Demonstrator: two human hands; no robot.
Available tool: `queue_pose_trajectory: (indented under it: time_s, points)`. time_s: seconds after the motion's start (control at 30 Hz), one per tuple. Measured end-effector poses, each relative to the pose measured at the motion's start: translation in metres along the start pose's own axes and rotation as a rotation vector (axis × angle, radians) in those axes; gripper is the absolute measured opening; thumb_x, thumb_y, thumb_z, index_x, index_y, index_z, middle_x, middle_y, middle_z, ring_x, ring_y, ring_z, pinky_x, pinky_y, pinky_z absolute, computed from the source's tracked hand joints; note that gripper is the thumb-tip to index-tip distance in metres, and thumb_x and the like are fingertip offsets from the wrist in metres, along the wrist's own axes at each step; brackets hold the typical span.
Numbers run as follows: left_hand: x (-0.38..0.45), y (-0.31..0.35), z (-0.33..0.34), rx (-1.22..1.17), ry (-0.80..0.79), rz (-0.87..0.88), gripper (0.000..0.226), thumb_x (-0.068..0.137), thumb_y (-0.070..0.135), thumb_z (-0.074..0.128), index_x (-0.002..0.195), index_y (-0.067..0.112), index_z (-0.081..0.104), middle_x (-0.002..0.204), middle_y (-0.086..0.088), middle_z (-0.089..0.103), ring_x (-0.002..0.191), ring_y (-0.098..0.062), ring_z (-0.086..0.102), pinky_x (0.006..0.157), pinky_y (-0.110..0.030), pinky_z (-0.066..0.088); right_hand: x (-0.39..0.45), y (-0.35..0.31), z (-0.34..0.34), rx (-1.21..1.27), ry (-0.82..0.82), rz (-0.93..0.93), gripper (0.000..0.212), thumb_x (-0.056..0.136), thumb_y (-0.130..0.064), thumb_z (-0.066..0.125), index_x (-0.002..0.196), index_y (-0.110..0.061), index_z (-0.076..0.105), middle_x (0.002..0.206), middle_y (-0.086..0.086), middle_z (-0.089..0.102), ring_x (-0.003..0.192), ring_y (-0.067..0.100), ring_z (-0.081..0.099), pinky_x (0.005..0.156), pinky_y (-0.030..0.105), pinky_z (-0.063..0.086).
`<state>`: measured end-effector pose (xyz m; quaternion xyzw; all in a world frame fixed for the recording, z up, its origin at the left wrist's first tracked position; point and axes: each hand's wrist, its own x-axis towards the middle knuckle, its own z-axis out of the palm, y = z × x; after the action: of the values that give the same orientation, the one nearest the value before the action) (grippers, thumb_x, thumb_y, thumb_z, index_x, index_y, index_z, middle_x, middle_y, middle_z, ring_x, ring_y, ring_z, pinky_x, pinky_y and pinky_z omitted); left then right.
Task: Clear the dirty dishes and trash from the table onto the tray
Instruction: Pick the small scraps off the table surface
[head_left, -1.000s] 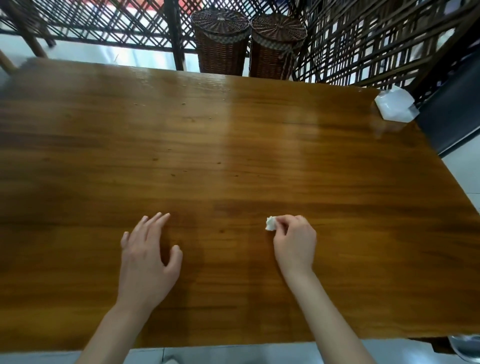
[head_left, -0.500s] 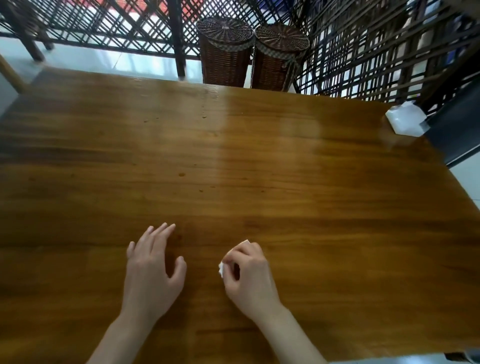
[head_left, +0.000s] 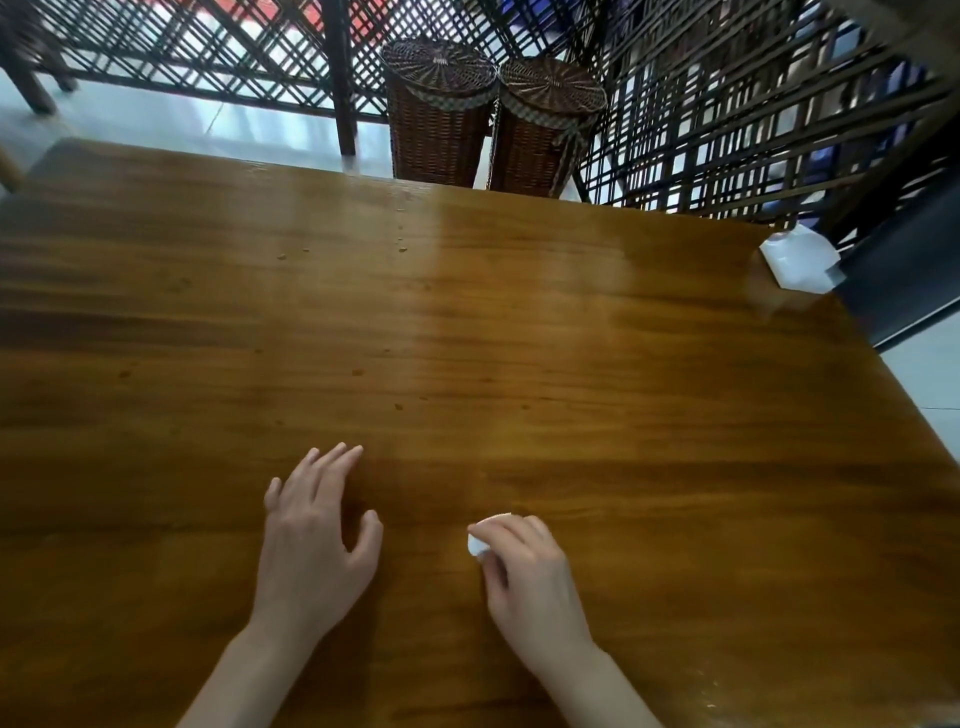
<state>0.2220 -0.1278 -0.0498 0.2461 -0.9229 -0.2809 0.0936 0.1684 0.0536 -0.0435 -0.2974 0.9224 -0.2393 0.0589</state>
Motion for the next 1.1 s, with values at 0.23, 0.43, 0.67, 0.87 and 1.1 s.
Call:
queue_pose_trajectory:
  time_s: [0.23,0.43,0.67,0.87,1.1]
  points:
    - [0.024,0.015,0.012,-0.001,0.043,0.017,0.056,0.079,0.014,0.069,0.132,0.012,0.050,0.136,-0.008,0.051,0.134,-0.028,0.037,0.111,-0.051,0.019,0.010,0.011,-0.003,0.054,0.024,-0.055,0.028,0.070,0.005,0.074,0.091,-0.014,0.073,0.088,-0.006,0.070,0.084,0.008,0.063,0.075,0.017,0.053]
    - [0.034,0.024,0.022,0.007,0.054,0.007,0.056,0.080,0.014,0.068,0.133,0.013,0.049,0.137,-0.008,0.050,0.135,-0.027,0.036,0.112,-0.051,0.018,0.020,0.015,-0.005,0.073,0.014,-0.074,0.021,0.076,0.001,0.072,0.090,-0.014,0.073,0.088,-0.005,0.070,0.085,0.008,0.063,0.074,0.018,0.053]
    - [0.038,0.028,0.026,0.022,0.053,-0.001,0.056,0.081,0.015,0.067,0.134,0.012,0.049,0.138,-0.007,0.049,0.135,-0.025,0.034,0.112,-0.048,0.016,0.077,0.065,-0.036,0.054,0.189,0.100,0.017,0.073,0.004,0.073,0.084,-0.009,0.073,0.081,0.001,0.068,0.078,0.015,0.063,0.070,0.012,0.041]
    - [0.046,0.030,0.026,0.046,0.073,-0.025,0.056,0.081,0.016,0.066,0.134,0.013,0.048,0.138,-0.007,0.049,0.136,-0.024,0.033,0.112,-0.045,0.014,0.125,0.095,-0.046,0.009,0.213,0.143,0.013,0.078,-0.001,0.071,0.089,-0.007,0.073,0.086,0.004,0.068,0.080,0.015,0.062,0.068,0.012,0.041]
    - [0.056,0.031,0.027,0.075,0.080,-0.073,0.056,0.083,0.019,0.064,0.136,0.015,0.046,0.141,-0.005,0.046,0.138,-0.022,0.031,0.113,-0.044,0.012,0.134,0.105,-0.036,0.020,0.226,0.309,0.020,0.081,-0.011,0.070,0.101,-0.009,0.072,0.098,0.005,0.069,0.090,0.015,0.062,0.069,0.004,0.032]
